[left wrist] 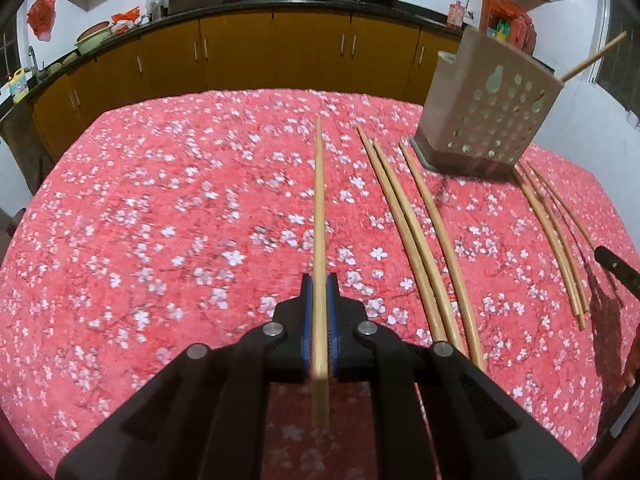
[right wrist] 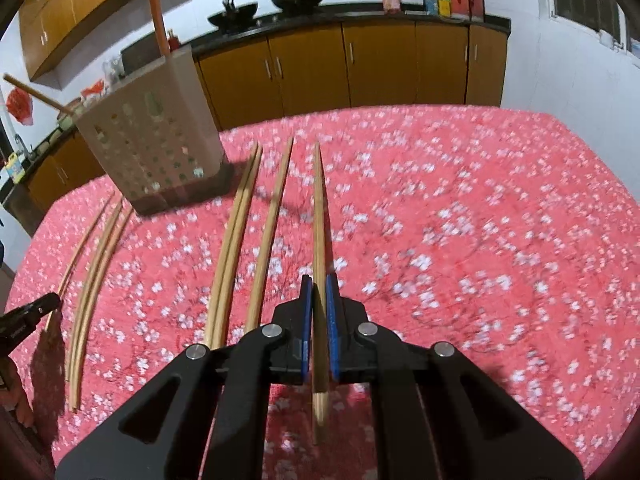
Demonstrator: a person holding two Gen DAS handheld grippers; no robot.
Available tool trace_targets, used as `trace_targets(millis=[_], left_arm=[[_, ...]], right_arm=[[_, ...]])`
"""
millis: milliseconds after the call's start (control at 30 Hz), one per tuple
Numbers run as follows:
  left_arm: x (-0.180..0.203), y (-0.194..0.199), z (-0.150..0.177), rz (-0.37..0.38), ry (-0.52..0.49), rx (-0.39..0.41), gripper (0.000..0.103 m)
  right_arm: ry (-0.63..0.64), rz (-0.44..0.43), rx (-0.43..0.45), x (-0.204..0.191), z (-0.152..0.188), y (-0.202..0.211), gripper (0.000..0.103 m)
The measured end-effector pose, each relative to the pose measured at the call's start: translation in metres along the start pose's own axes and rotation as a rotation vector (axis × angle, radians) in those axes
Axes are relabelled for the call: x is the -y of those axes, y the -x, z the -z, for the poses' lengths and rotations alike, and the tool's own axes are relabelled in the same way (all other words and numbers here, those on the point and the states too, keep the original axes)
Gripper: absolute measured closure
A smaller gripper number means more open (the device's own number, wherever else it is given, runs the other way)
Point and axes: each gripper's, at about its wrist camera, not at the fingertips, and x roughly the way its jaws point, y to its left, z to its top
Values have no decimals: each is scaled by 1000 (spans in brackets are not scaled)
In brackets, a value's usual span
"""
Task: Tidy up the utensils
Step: 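Lift the left tool's chopstick over the holder while the right tool carries its chopstick there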
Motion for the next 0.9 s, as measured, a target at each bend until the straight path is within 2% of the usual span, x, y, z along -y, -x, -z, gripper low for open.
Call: trace_targets(millis=[167, 567, 900], left_arm=[[-7, 25, -8, 2, 8, 56, 95], [-12, 95, -39, 15, 10, 254, 95], [-5, 132, -62, 41, 4, 377, 95]], right_arm=[[-14, -2, 64, 6, -11, 21, 95], [-7, -10, 202, -1, -36, 60, 95], [9, -33, 295, -9, -52, 87, 95]])
